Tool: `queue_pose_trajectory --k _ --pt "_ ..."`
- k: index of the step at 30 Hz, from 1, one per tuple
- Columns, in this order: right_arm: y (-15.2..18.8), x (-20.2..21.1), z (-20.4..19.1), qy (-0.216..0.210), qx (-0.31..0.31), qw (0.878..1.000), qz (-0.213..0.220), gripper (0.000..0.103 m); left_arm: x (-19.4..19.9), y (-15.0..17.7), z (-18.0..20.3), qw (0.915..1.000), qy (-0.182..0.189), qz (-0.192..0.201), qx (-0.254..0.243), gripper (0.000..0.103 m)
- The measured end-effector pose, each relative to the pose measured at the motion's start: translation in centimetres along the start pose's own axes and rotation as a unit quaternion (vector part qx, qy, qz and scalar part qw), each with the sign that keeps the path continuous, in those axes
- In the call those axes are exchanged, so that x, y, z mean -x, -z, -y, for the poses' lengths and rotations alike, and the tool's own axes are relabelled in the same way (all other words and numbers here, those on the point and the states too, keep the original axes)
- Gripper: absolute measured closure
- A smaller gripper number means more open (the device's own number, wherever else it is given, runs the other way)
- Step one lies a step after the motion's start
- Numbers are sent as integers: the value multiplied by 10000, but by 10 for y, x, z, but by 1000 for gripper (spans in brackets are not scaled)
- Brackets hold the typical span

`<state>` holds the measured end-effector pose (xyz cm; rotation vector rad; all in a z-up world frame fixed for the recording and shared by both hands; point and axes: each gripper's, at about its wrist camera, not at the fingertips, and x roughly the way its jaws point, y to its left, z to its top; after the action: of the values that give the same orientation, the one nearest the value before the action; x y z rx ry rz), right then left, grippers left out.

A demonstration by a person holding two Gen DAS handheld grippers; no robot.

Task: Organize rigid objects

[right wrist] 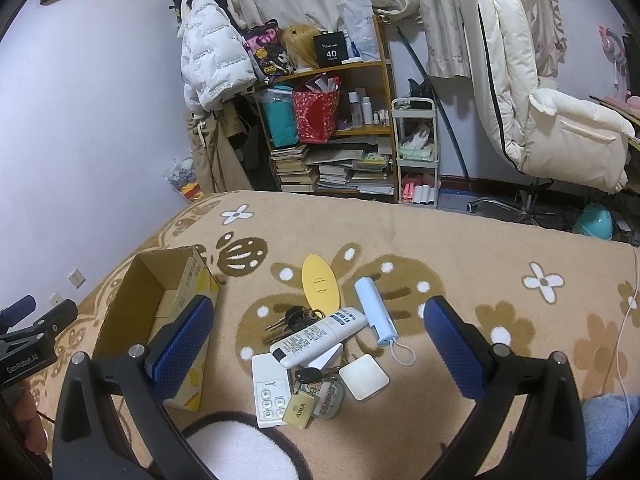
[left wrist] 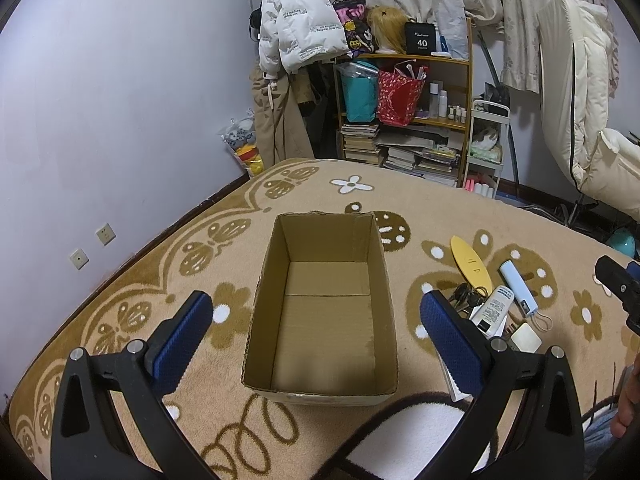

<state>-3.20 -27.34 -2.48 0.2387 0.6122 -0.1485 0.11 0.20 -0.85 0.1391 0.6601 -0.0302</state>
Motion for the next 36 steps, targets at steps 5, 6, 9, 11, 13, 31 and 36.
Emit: queue_pose_trajectory --k 5,6,9,11,13,31,36 --pt "2 -1 1 -9 2 10000 0 0 0 0 0 10000 0 -8 -4 0" --pt "2 -2 1 -4 0 10000 0 0 0 0 0 10000 -1 -9 -4 0" --pt "3 -3 0 2 2 10000 -2 0 -1 1 -1 10000 0 -10 -2 0" --pt "3 -3 1 -3 -5 10000 1 0 0 0 0 10000 -2 -10 -2 0" --pt "3 -3 0 0 -5 10000 1 0 -1 1 -1 10000 0 -14 -6 0" --pt "1 -3 0 -20 9 10000 -8 0 -5 0 -5 9999 73 -31 140 0" --pt "4 -11 -5 -22 89 10000 13 0 -13 -10 -6 9999 52 -73 125 0"
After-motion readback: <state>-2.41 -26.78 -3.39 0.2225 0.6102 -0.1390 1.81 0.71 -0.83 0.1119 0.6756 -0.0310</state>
